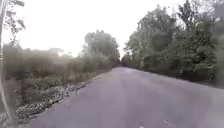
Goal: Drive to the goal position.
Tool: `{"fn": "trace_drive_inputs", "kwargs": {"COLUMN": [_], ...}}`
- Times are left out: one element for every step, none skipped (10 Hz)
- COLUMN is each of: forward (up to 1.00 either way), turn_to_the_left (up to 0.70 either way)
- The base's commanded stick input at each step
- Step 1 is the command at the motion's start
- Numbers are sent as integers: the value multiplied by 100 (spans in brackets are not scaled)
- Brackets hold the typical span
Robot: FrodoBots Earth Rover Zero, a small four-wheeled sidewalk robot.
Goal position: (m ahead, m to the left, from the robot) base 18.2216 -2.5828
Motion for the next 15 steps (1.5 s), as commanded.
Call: {"fn": "trace_drive_inputs", "kwargs": {"forward": [70,70,70,70,70,70,70,70,70,70,70,70,70,70,70], "turn_to_the_left": [-1,-1,-10,-31,-26,-8,1,1,1,1,1,1,1,1,-18]}}
